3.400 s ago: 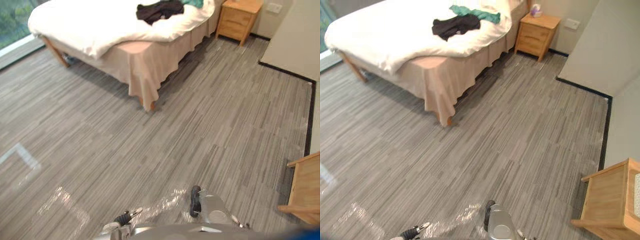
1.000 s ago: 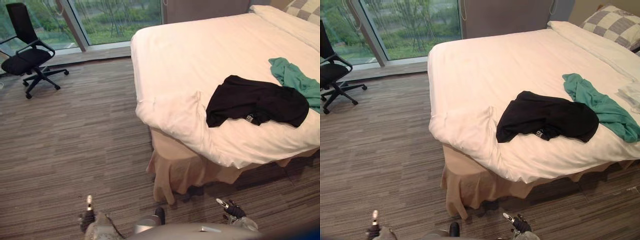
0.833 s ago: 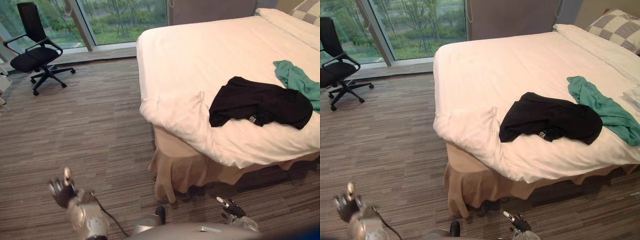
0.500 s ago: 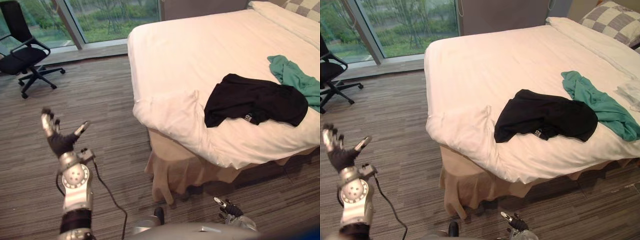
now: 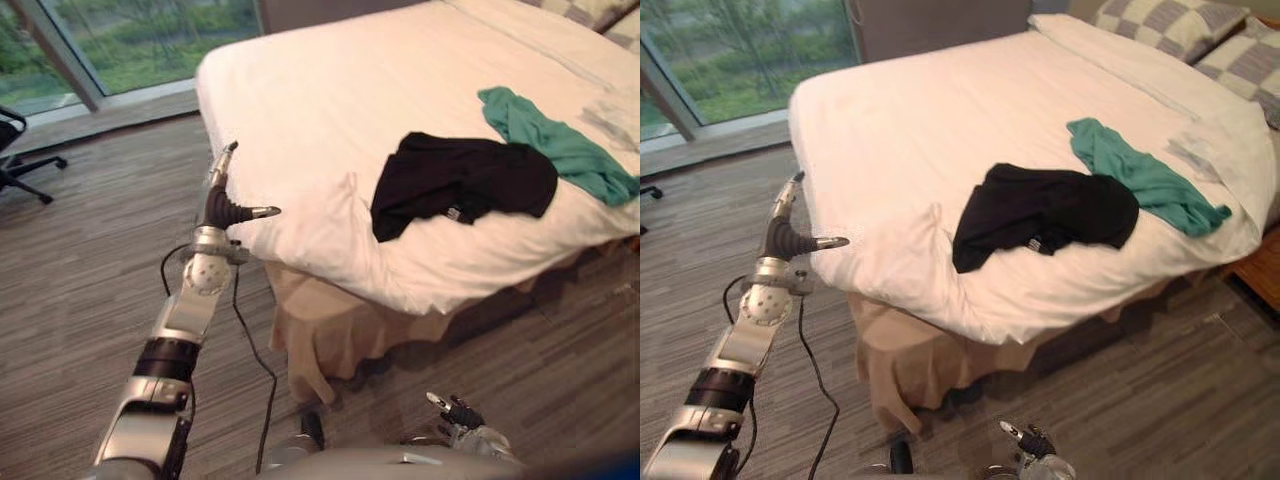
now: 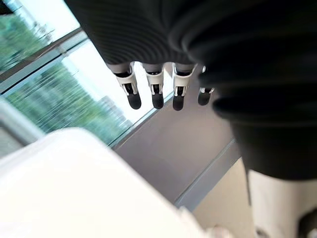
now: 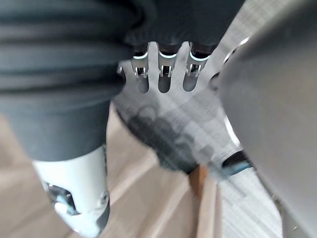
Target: Tidy the bed and pick cloth on bed and put in laundry
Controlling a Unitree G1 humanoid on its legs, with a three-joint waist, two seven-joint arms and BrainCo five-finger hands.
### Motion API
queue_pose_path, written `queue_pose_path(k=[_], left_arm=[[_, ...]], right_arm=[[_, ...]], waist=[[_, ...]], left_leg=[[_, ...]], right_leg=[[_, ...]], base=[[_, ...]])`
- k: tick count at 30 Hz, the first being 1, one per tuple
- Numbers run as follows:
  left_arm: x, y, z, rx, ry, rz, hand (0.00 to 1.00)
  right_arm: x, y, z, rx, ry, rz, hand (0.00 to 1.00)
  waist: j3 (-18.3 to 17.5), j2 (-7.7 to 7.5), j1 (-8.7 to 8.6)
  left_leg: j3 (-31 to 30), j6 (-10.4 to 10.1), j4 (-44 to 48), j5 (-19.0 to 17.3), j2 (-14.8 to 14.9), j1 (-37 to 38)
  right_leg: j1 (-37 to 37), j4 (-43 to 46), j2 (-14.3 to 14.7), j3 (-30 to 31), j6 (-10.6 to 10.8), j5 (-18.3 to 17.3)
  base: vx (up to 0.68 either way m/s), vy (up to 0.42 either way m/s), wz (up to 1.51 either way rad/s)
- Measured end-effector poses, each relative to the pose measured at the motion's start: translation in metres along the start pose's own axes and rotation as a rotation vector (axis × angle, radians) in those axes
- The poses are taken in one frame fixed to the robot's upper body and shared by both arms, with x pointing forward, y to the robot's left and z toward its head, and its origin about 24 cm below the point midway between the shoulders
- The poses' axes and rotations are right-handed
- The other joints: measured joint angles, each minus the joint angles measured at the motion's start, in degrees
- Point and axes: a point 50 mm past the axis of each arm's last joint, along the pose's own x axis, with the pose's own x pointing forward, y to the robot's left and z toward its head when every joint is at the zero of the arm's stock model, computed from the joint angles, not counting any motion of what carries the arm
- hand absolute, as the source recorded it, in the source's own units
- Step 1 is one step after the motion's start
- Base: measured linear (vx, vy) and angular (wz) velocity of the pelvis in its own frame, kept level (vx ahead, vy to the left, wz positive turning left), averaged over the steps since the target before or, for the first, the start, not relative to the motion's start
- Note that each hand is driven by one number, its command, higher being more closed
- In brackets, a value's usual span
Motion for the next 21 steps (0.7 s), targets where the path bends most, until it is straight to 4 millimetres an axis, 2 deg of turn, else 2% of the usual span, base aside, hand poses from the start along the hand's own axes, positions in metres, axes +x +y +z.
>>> queue_pose_path(k=[4,7,11,15,17,18,21], left_arm=[[0.02,0.0,0.0,0.062,0.073,0.055,0.0],[0.036,0.007,0.009,0.077,0.094,0.121,0.0],[0.062,0.017,0.043,0.092,0.037,0.198,0.0],[0.079,0.026,0.07,0.146,0.01,0.252,0.0],[0.087,0.027,0.083,0.162,0.004,0.258,0.0],[0.09,0.03,0.085,0.166,0.015,0.267,1.0],[0.094,0.033,0.09,0.169,0.019,0.284,1.0]], right_arm=[[0.001,0.0,0.019,0.013,-0.062,-0.01,0.0],[0.001,0.005,0.036,0.013,-0.121,-0.004,0.0],[-0.001,0.022,0.064,0.032,-0.239,0.044,0.0],[-0.008,0.039,0.099,0.092,-0.374,0.116,0.0],[-0.011,0.044,0.108,0.11,-0.414,0.139,0.0],[-0.012,0.047,0.113,0.118,-0.43,0.149,0.0],[-0.014,0.053,0.124,0.142,-0.459,0.168,0.0]], waist=[[3.67,0.1,-0.95],[5.76,0.11,-0.89],[8.94,-0.28,-0.71],[11.1,-0.34,-0.8],[11.96,-0.41,-0.79],[12.82,-0.59,-0.77],[13.35,-0.68,-0.64]], left_leg=[[1.89,-0.19,0.05,2.14,1.05,-3.84],[3.25,0.12,0.09,2.98,0.86,-5.82],[4.32,0.13,0.09,3.73,0.23,-8.69],[6.22,-0.04,0.09,3.99,-0.4,-12.52],[6.34,0.1,0.22,4.32,-0.74,-14.1],[6.6,0.43,0.36,4.6,-0.91,-14.49],[7.33,0.63,0.4,5.24,-1.19,-16.52]], right_leg=[[-5.88,2.87,0.71,1.32,-0.49,0.66],[-10.39,6.72,0.26,2.9,-0.43,-0.21],[-16.12,11.8,-0.86,3.68,-0.39,-1.67],[-21.67,14.46,-1.82,4.75,-0.2,-1.83],[-23.72,15.36,-2.21,4.99,0.08,-2.02],[-24.42,15.77,-2.37,5.31,0.16,-2.13],[-27.28,16.57,-2.63,6.09,0.18,-2.14]], base=[[-0.12,0.009,-0.2],[-0.05,0.013,-0.17],[-0.03,-0.005,-0.05],[-0.01,0.004,-0.08],[0.02,0.0,0.01],[0.05,-0.002,-0.01],[0.06,-0.009,-0.06]])
